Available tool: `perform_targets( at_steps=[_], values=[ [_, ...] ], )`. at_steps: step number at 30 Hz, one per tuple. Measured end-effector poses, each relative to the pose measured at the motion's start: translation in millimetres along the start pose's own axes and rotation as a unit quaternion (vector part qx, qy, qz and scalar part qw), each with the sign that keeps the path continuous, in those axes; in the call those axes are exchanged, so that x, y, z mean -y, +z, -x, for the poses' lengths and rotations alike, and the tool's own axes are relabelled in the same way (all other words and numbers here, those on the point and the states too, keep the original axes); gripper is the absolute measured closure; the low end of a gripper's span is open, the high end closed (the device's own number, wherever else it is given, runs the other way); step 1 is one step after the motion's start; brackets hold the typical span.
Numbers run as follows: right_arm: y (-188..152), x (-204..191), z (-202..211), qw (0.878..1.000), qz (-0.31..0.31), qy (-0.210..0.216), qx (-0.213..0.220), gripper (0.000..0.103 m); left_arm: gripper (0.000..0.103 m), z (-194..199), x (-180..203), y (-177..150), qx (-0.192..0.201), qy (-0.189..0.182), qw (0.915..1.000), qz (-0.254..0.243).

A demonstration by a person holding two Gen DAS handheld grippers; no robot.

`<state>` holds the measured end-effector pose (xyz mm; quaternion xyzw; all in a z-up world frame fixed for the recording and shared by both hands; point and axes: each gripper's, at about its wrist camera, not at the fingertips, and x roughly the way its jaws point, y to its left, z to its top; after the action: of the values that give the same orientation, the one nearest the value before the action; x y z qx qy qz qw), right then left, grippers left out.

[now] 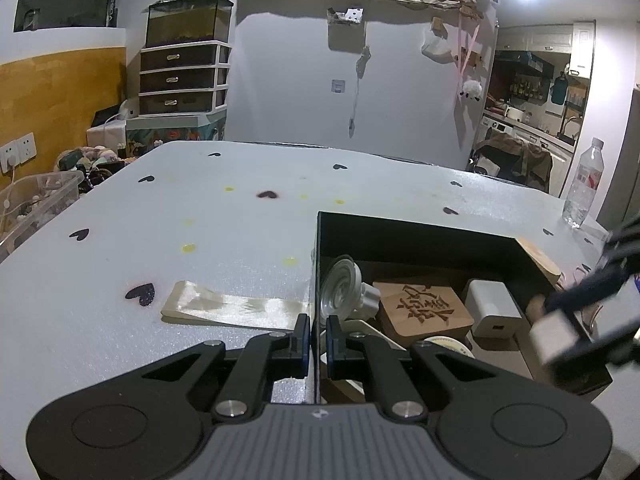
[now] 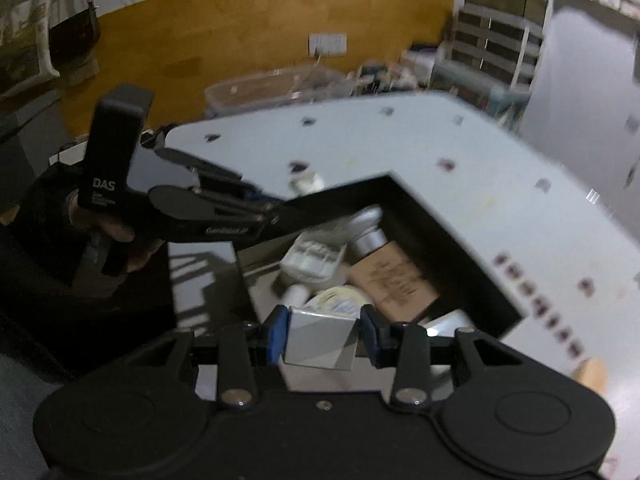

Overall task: Organize rigid objects
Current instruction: 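Lower the white block into the black box and open the right gripper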

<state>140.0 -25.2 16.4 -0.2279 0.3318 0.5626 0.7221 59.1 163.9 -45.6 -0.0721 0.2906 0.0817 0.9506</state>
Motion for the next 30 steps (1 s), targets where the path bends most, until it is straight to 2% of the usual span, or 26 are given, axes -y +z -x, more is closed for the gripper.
perform_targets(
  at_steps=[6,8,9,10,15,17,19,24,28,30],
  values=[
    [-1,7,-29,0.997,-0.047,0.0,-0.057,0.062,0.096,-1,-2,0,0.0,-0.005,1.0,0.002],
    [-1,10,-30,0.996,-0.062,-0.003,-0.058,0.057,0.096,-1,-3,0,0.0,-0.006,1.0,0.002],
    [-1,11,-30,0.996,-0.066,-0.006,-0.055,0.047,0.096,-1,-3,1,0.0,-0.007,1.0,0.003],
    [-1,11,-29,0.996,-0.069,-0.011,-0.052,0.042,0.095,-1,-4,0,0.0,-0.007,1.0,0.003],
    [0,12,-24,0.996,-0.071,-0.011,-0.046,0.041,0.095,-1,-4,0,0.0,-0.006,1.0,0.002],
    [0,14,-24,0.996,-0.074,-0.016,-0.042,0.037,0.095,-1,-4,1,-0.001,-0.005,1.0,0.001],
    [0,16,-22,0.996,-0.081,-0.021,-0.036,0.027,0.095,-2,-4,1,-0.003,-0.004,1.0,0.001],
    [-2,17,-11,0.996,-0.086,-0.031,-0.016,0.016,0.095,-2,-3,1,-0.007,-0.001,1.0,0.0],
    [-2,17,2,0.994,-0.095,-0.046,0.02,0.005,0.095,-2,-1,2,-0.008,0.001,1.0,0.0],
    [-2,19,11,0.992,-0.103,-0.055,0.041,0.003,0.095,-2,0,2,-0.008,0.003,1.0,-0.001]
  ],
)
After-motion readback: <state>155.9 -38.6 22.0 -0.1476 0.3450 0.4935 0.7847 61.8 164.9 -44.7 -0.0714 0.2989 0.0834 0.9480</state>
